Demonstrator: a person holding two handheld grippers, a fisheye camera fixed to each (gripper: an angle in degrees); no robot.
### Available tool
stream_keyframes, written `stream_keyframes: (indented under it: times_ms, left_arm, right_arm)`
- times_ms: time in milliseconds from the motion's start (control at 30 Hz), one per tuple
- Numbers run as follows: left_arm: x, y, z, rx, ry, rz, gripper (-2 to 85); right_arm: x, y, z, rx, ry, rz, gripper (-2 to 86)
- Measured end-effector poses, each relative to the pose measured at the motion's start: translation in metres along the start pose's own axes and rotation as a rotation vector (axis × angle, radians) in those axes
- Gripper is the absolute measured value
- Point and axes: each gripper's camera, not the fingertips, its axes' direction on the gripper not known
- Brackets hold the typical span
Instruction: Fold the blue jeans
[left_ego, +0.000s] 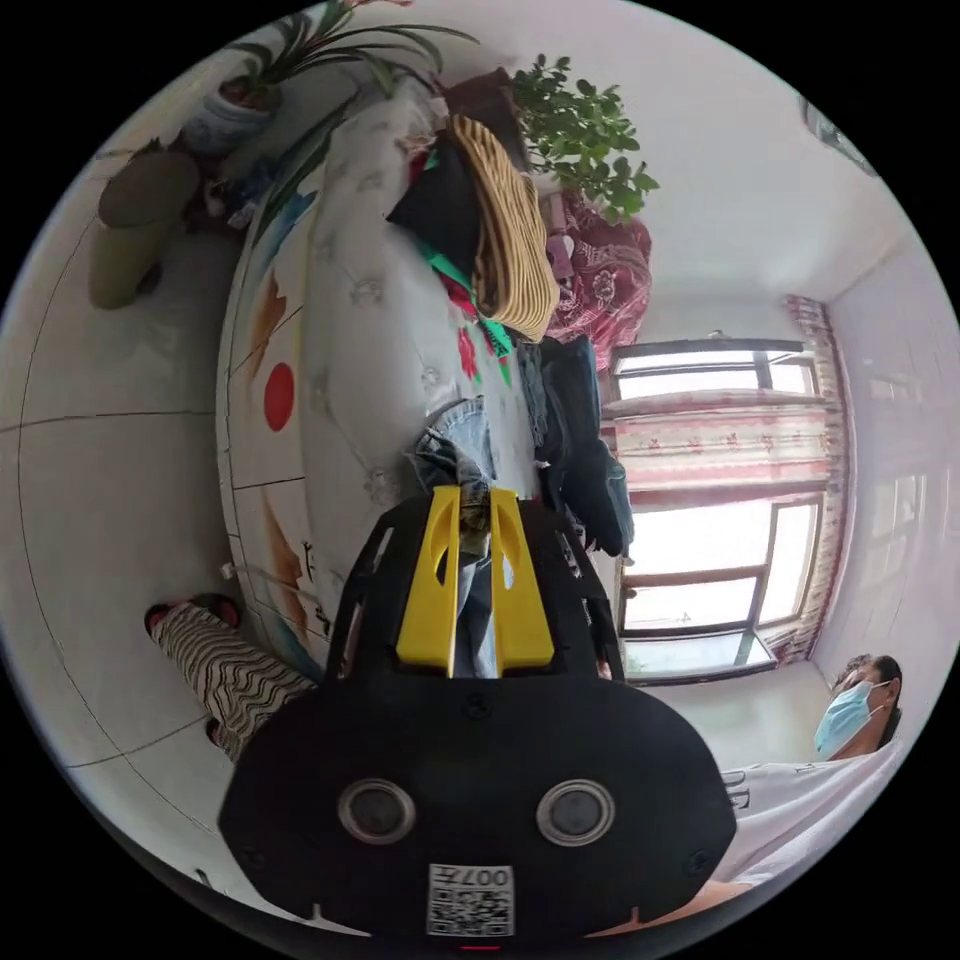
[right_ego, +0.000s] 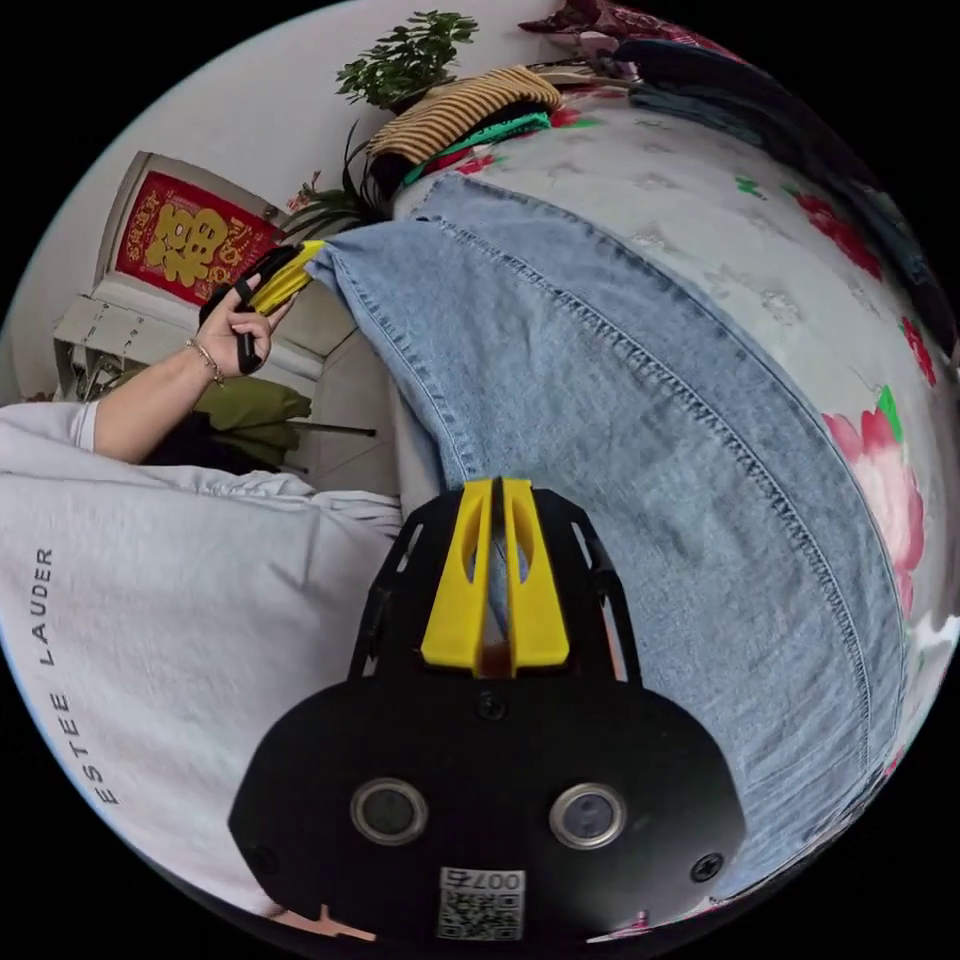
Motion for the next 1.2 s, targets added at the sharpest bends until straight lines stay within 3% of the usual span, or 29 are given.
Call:
stream_keyframes:
  times_ms: [67,233,333,467,600,700,900,967,1100,1200]
  left_arm:
    - [-0.016,-0.001,0.001,-0.010,0.049,-0.007,4.6]
    - [-0.030,-0.008,0.008,-0.040,0.109,-0.003,4.5]
    - [-0.030,-0.010,0.014,-0.057,0.121,0.003,4.5]
    - [-0.005,-0.008,0.020,-0.070,0.165,0.075,4.3]
    - [0.054,0.001,0.038,-0.110,0.221,0.236,4.3]
    - [0.130,0.023,0.072,-0.218,0.253,0.439,4.4]
    - [0.301,0.141,0.194,-0.639,0.289,0.923,4.8]
    - [0.348,0.231,0.255,-0.858,0.256,1.149,5.2]
    - [0.332,0.371,0.359,-1.173,0.196,1.242,6.2]
    - [0.292,0.449,0.417,-1.348,0.027,1.217,7.8]
  right_arm:
    - [-0.007,-0.004,-0.010,0.002,-0.094,-0.069,-0.2]
    - [-0.015,-0.047,-0.013,0.170,0.000,-0.039,-0.3]
    - [-0.011,-0.071,0.056,-0.140,-0.132,-0.075,-0.3]
    - [-0.012,-0.054,0.067,-0.142,-0.246,-0.057,-0.3]
    - [-0.023,-0.026,0.034,-0.025,-0.176,-0.064,-0.3]
    - [-0.008,0.010,-0.010,0.152,-0.163,0.069,-0.3]
    - [0.015,0.158,-0.085,0.512,-0.034,0.416,-0.3]
    - [0.018,0.214,-0.094,0.603,0.010,0.534,-0.3]
    - [0.023,0.339,-0.089,0.755,0.047,0.835,0.0]
    - [0.017,0.404,-0.081,0.875,0.016,0.976,0.4]
